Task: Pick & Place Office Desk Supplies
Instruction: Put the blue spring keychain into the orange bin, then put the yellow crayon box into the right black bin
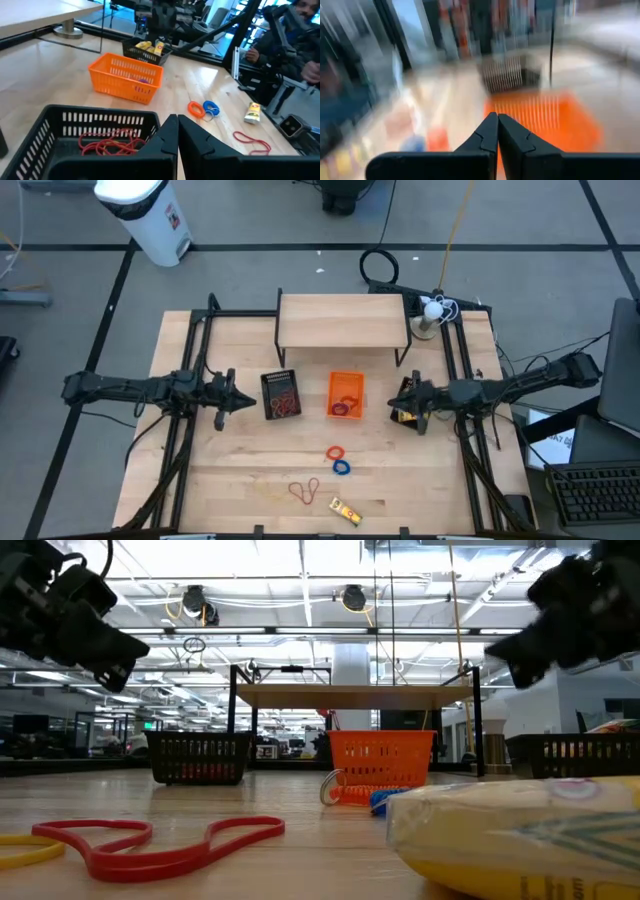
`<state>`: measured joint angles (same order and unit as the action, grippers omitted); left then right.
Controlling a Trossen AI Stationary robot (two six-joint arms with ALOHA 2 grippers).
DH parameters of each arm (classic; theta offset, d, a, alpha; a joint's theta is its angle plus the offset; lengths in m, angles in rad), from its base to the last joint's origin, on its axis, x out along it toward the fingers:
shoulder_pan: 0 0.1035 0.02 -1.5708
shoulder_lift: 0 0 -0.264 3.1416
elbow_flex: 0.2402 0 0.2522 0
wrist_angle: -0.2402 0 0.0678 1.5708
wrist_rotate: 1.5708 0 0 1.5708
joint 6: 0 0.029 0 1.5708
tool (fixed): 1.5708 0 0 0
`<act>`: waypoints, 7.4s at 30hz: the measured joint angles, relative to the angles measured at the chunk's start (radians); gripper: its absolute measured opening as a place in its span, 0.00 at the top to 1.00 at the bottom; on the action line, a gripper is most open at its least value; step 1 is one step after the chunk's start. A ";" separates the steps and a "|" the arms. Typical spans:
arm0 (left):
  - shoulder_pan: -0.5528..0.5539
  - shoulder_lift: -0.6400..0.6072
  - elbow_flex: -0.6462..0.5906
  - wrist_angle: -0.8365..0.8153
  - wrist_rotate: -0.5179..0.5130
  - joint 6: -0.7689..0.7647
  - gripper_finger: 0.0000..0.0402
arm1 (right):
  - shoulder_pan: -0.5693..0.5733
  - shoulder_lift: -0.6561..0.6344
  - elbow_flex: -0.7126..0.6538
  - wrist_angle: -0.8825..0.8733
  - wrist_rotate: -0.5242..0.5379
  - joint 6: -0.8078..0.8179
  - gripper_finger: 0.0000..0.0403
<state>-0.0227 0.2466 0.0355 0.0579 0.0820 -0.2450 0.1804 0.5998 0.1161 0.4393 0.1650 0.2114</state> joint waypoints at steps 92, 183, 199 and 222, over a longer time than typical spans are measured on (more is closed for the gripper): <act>0.001 0.003 -0.002 0.159 -0.244 0.043 0.95 | 0.099 0.133 0.307 -0.091 -0.059 -0.018 0.99; 0.002 0.004 -0.002 0.208 -0.398 0.128 0.95 | -0.107 -0.226 0.279 -0.285 -0.223 -0.138 0.99; 0.002 0.004 -0.002 0.207 -0.399 0.222 0.95 | -0.108 -0.491 0.007 -0.285 -0.161 -0.069 1.00; 0.003 0.003 -0.002 0.153 -0.408 0.112 0.95 | 0.123 0.105 0.417 -0.400 -0.062 0.039 1.00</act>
<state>-0.0200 0.2501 0.0338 0.2108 -0.3264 -0.1333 0.3037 0.7051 0.5326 0.0393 0.1035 0.2502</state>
